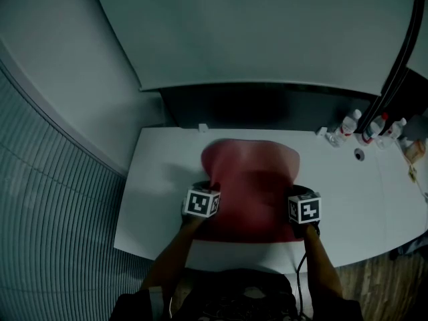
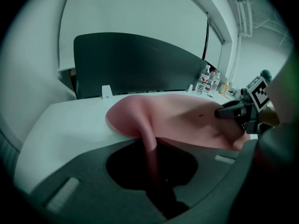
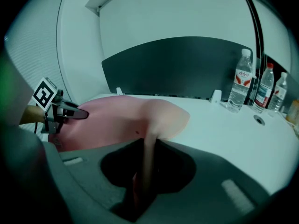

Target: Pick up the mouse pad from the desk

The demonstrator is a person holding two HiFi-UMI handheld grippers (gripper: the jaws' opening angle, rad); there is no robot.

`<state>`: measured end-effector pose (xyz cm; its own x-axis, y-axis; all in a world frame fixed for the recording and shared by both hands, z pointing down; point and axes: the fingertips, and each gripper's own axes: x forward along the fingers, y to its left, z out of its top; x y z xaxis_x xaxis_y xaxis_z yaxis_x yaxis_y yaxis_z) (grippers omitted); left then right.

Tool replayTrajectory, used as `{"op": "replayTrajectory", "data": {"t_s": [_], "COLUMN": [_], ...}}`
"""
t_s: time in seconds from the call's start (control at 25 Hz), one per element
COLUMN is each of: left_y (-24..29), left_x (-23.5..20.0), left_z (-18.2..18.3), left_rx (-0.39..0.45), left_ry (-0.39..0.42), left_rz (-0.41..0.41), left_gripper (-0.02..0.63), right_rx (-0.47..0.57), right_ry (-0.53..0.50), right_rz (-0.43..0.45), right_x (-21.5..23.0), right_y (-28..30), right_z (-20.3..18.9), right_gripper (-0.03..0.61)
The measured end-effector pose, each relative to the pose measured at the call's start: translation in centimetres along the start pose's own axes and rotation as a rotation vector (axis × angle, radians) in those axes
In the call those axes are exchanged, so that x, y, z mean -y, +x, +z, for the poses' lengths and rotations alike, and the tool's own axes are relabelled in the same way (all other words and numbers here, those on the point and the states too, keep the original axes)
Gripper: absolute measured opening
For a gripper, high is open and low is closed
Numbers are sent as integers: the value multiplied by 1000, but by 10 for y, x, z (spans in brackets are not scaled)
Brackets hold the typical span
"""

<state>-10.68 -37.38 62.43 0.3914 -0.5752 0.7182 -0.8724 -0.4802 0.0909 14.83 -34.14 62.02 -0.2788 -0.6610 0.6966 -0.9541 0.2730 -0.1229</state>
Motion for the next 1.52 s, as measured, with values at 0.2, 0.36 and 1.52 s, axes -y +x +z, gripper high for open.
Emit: {"op": "replayTrajectory", "data": {"t_s": [0.2, 0.36, 1.52], "left_y": [-7, -14, -103], "left_x": [3, 3, 19], "left_z": [4, 6, 47], "left_rx": [10, 26, 239], "left_ry": [1, 1, 52], "left_rz": [-12, -22, -31], "left_gripper": [49, 49, 51], "right_rx": [27, 28, 207], "right_ry": [-16, -26, -13], "right_rz": [-12, -30, -89], "right_x": [-4, -7, -46], "right_y": [-8, -14, -79], "right_z": [8, 8, 38], "right_gripper": [74, 74, 75]}}
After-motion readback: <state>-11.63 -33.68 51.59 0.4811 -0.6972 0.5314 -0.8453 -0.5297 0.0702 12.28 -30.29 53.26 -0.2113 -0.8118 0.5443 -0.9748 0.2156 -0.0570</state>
